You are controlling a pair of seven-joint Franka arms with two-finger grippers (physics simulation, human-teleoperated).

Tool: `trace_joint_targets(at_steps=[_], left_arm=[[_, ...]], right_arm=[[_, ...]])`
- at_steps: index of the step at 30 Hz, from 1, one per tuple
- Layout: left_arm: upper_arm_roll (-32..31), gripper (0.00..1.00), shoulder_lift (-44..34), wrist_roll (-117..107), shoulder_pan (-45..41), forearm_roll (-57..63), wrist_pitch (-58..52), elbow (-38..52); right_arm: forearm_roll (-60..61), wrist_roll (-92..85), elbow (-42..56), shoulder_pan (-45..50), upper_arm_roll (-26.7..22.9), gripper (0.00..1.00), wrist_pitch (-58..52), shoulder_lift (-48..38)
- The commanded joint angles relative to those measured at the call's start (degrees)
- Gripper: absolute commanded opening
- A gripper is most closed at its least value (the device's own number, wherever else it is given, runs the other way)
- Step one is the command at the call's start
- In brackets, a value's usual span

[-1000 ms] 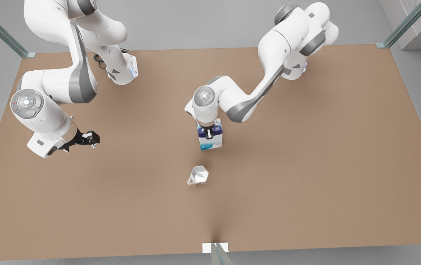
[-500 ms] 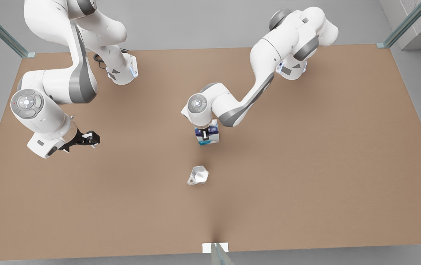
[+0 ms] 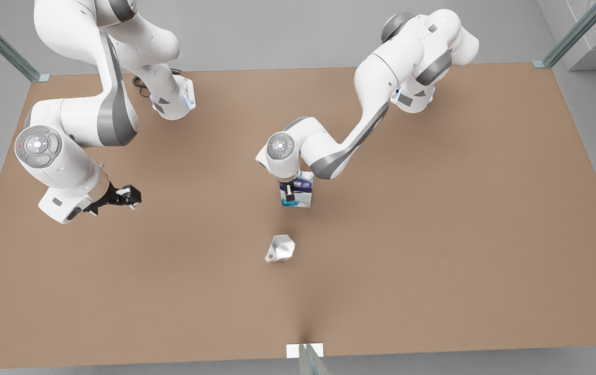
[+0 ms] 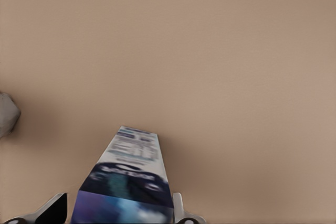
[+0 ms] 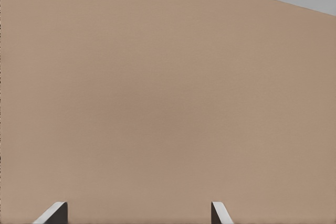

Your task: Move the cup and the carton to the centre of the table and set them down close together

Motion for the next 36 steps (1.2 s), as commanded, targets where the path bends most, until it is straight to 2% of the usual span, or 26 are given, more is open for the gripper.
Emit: trace_joint_targets(at_steps=[1, 15, 21, 22, 25, 27, 28, 31, 34, 36], left_arm=[[0.0, 0.99, -0.08, 0.0, 0.0, 0.1, 0.03, -0.01], [-0.18, 0.99, -3.07, 0.88, 1.32, 0.01, -0.93, 0.7], [-0.44, 0.99, -10.71, 0.7, 3.69, -4.91, -6.91, 0.52], [-0.44, 0.99, -11.68, 1.14, 6.32, -5.96, -8.58, 0.61], [0.0, 0.99, -14.75, 1.41, 21.18, -6.75, -12.45, 0.52], [8.34, 0.99, -16.95, -2.28, 23.55, -6.84, -12.62, 0.17], [9.75, 0.99, -17.74, -10.97, 24.96, -6.84, -12.45, -0.01], [9.93, 0.99, -19.41, -35.95, 32.69, -1.92, -10.78, -2.11], [10.02, 1.0, -21.26, -37.53, 41.66, -1.57, -9.72, -2.73], [10.02, 1.0, -22.4, -37.44, 42.81, -0.43, -9.02, -3.43]], right_arm=[[-0.03, 0.0, 0.0, 0.0, 0.0, 1.0, -0.02, 0.0], [-0.03, 0.0, 0.0, 0.0, 0.0, 1.0, -0.19, 0.0], [-0.03, -0.09, 0.0, 0.0, 0.0, 1.0, -0.19, -0.09], [-0.03, -0.09, 0.0, 0.0, 0.0, 1.0, -0.19, -0.09], [-0.03, -0.09, 0.0, 0.0, 0.0, 1.0, -0.19, -0.09], [0.06, 0.0, 0.0, 0.0, 0.0, 1.0, -0.19, -0.09], [-0.03, 0.0, 0.0, 0.0, 0.0, 1.0, -0.19, -0.09], [0.06, -0.09, 0.0, 0.0, 0.0, 1.0, -0.28, -0.09], [-0.03, -0.09, 0.0, 0.0, 0.0, 1.0, -0.28, -0.09], [0.06, 0.0, 0.0, 0.0, 0.0, 1.0, -0.28, -0.09]])
